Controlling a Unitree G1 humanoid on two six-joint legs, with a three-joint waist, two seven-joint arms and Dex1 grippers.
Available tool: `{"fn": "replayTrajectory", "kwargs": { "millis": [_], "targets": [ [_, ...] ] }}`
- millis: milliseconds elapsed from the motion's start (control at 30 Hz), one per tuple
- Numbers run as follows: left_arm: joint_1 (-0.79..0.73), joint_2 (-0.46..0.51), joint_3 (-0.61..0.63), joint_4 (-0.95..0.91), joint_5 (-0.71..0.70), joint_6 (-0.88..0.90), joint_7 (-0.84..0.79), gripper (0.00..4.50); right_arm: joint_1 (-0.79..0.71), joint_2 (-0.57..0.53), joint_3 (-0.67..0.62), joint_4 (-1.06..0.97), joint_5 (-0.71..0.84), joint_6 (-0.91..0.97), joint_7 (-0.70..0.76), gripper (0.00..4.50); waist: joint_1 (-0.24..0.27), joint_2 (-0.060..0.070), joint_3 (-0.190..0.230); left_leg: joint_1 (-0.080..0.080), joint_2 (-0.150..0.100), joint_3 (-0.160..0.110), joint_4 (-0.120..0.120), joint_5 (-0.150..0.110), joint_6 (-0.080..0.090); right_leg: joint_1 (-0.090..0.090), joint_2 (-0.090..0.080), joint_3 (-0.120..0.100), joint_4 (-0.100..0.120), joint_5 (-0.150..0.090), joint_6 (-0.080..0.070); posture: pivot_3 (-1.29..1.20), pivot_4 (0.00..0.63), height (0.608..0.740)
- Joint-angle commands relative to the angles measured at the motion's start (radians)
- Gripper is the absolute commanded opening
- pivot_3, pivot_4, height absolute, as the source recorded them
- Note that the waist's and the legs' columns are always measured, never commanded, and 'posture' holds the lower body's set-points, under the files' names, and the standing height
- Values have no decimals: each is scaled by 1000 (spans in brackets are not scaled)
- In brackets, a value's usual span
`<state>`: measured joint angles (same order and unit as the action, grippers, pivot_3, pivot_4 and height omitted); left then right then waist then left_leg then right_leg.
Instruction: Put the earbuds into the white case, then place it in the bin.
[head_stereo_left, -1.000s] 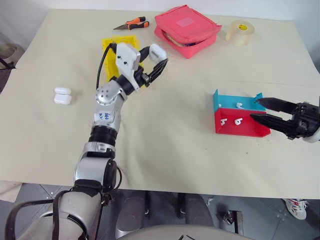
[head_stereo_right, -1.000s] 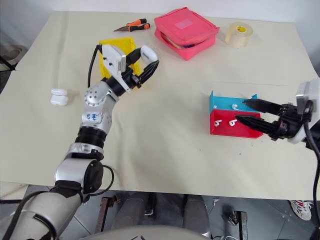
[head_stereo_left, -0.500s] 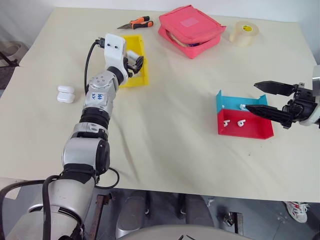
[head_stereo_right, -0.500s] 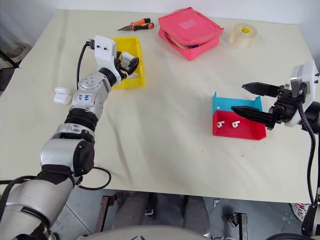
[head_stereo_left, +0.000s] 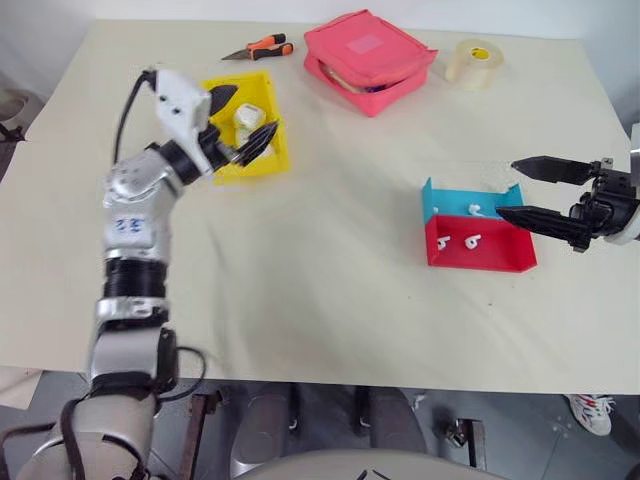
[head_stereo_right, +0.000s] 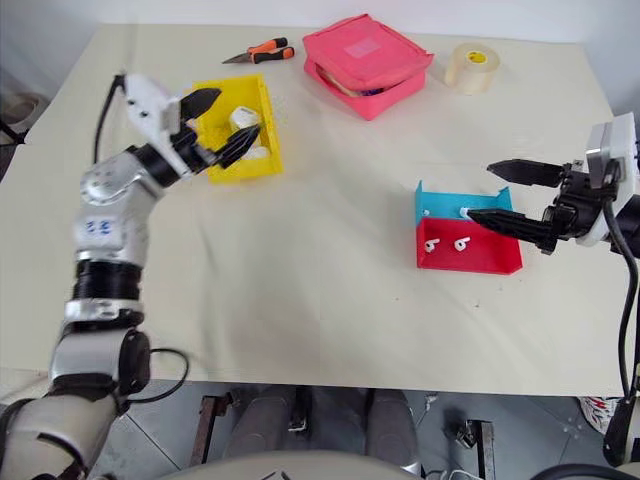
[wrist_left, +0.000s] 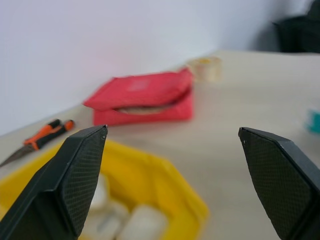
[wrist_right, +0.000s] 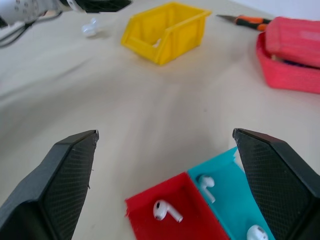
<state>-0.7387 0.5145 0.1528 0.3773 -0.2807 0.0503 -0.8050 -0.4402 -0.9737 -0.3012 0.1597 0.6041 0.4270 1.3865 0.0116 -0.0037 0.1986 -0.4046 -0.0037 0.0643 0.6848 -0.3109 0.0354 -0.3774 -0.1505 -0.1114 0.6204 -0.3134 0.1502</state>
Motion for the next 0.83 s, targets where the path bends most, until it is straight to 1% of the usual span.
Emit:
{"fn": "replayTrajectory", "kwargs": {
  "millis": [33,167,267,367,500,733,833],
  "targets": [
    [78,88,53,-66,-79,5,-144,4468,28,-29,6,31,-27,-74,83,4500,2,0,0,0,0,0,0,0,0,0,0,0,0,0,0,0,150,740],
    [196,189,92,-62,-143,32,-292,4468,43,-19,32,93,-65,-165,146,4500,9,0,0,0,0,0,0,0,0,0,0,0,0,0,0,0,150,740],
    [256,230,123,-70,-171,55,-327,4468,38,-14,45,116,-76,-189,157,4500,12,0,0,0,0,0,1,0,0,0,-1,0,0,0,0,0,150,740],
    [289,241,153,-91,-200,81,-326,4468,45,-13,46,124,-70,-200,167,4500,12,0,0,0,0,-1,1,0,0,0,-1,0,0,0,0,0,150,740],
    [324,271,160,-91,-197,91,-348,4468,40,-13,35,142,-51,-189,172,4500,8,0,0,0,0,0,1,0,0,0,-1,0,0,0,0,0,150,740],
    [306,276,197,-110,-238,131,-320,4468,23,-15,33,156,-16,-164,193,4500,8,0,0,0,0,0,1,0,0,0,-1,0,0,0,0,0,150,740],
    [309,279,201,-111,-230,109,-323,4468,29,-20,39,159,-14,-161,204,4500,9,0,0,0,0,0,1,0,0,0,-1,0,0,0,0,0,150,740]
  ]
}}
